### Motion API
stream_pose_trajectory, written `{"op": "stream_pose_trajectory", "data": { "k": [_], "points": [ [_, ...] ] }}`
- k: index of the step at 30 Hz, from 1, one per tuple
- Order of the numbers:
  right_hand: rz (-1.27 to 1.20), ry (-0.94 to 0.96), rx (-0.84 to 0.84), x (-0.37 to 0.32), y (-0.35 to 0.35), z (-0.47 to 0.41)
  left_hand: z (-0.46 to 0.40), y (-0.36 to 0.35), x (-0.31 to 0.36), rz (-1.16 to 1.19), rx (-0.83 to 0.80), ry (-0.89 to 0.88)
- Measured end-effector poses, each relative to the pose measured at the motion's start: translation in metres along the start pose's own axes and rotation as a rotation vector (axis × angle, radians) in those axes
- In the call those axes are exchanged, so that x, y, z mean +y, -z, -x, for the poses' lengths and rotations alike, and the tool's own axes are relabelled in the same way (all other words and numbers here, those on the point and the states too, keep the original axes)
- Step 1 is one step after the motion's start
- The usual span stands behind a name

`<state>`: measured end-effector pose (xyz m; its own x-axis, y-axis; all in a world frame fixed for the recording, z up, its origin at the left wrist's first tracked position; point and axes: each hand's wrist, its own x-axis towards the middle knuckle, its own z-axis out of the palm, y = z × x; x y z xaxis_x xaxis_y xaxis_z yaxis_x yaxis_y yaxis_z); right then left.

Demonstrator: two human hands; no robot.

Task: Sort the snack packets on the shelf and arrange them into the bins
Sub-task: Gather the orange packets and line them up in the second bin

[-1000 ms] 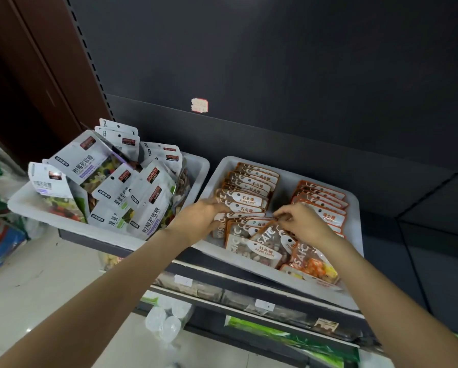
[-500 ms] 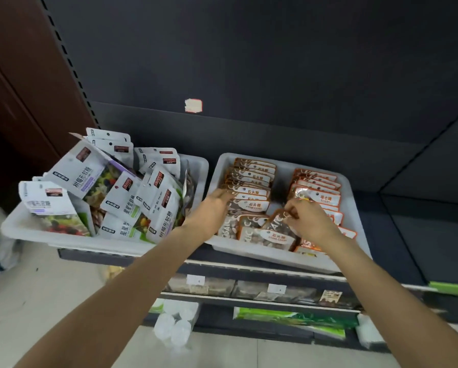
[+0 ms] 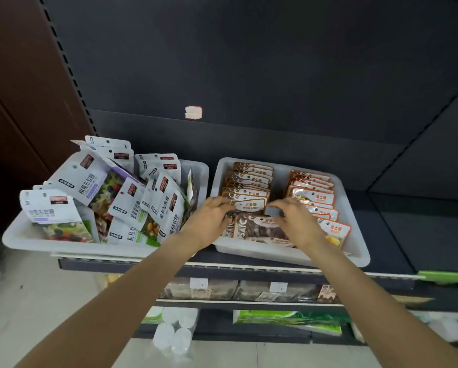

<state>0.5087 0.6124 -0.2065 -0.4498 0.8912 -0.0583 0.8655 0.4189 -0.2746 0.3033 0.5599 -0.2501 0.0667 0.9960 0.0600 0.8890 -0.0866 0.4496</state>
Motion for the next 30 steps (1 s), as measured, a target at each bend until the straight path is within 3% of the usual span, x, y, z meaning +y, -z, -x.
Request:
{"op": "stream_pose_trajectory", "data": {
  "k": [5,9,12,16,21,25,30],
  "points": [
    [0.099,-0.116,-0.176,0.015,-0.006,0.007,-0.003,-0.002,0.007,-0.111,-0.007,0.023],
    [0.043,-0.129,-0.049,0.007,-0.008,0.009,-0.015,-0.001,0.011,0.093,-0.013,0.158],
    [-0.037,-0.066,0.105,0.001,-0.003,0.011,-0.018,0.007,0.013,0.221,0.061,0.145],
    [-0.09,-0.026,-0.011,-0.004,-0.009,0.013,-0.012,0.017,0.011,0.25,0.074,0.108],
    [-0.285,-0.177,0.103,0.004,-0.014,0.032,0.007,0.006,0.014,0.318,0.05,0.036],
    [-0.123,-0.086,-0.048,0.018,-0.012,0.042,0.011,-0.011,0.006,0.112,-0.106,-0.062],
    [0.137,-0.085,-0.037,0.008,-0.008,0.037,0.0,-0.008,0.009,0.079,-0.046,-0.027]
  ]
}}
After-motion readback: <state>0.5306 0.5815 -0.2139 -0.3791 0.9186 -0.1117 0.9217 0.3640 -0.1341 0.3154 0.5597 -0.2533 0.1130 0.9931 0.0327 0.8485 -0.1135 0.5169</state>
